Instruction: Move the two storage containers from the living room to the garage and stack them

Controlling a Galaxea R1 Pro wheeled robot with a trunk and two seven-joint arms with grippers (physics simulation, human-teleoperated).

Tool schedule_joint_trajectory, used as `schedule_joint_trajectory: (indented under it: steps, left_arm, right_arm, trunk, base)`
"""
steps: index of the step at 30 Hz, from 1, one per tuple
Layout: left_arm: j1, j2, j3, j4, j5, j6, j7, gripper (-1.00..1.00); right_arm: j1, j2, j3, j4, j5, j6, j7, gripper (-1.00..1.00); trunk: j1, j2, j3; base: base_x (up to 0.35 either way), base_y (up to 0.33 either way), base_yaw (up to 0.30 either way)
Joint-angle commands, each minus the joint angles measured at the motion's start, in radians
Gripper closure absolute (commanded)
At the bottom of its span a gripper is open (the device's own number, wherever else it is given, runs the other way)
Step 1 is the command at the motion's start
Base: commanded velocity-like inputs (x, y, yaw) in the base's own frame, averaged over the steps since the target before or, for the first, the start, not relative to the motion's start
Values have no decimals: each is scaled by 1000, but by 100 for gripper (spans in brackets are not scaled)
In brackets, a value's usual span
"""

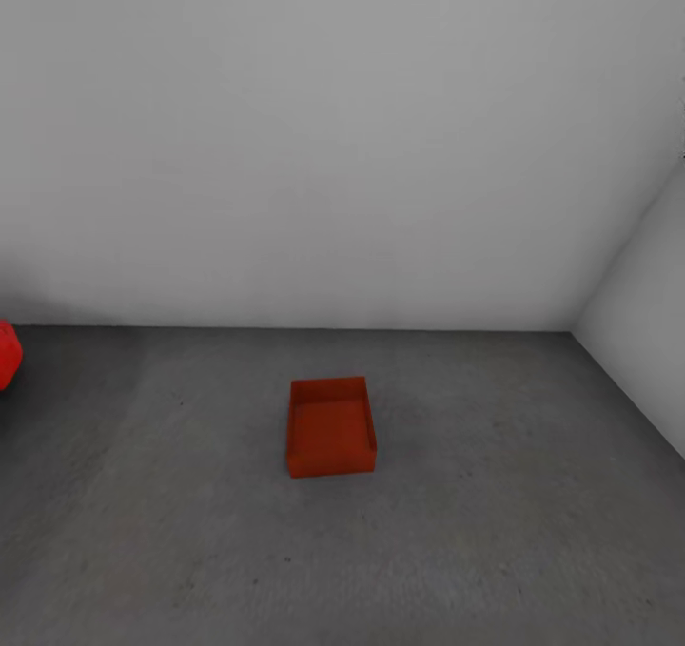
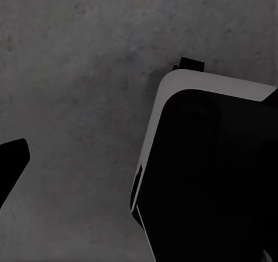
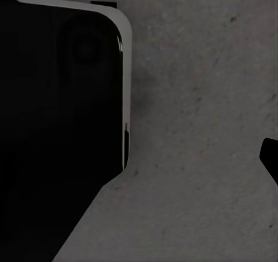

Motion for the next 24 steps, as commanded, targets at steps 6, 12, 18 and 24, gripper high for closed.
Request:
schedule_joint_trajectory:
  steps: [6,12,18,24]
  left_arm:
    - [-1,0,-6,1,8,-3,2,-100]
    - [-1,-1,-6,1,13,-3,2,-100]
    - [-1,-6,-1,2,16,-2,2,-100]
    - [-1,-8,1,6,21,0,2,-100]
  right_arm:
    - [-1,0,8,4,-8,-5,0,-100]
    - [-1,0,9,3,-8,-4,0,-100]
    - [-1,-1,9,3,-8,-3,0,-100]
    - [-1,-1,9,3,-8,-3,0,-100]
  trunk:
    - [0,-1,9]
    - [0,-1,18]
    - [0,-1,28]
    - [16,-29,25]
  base:
    - [0,0,0]
    - [0,0,0]
    - [0,0,0]
    - [0,0,0]
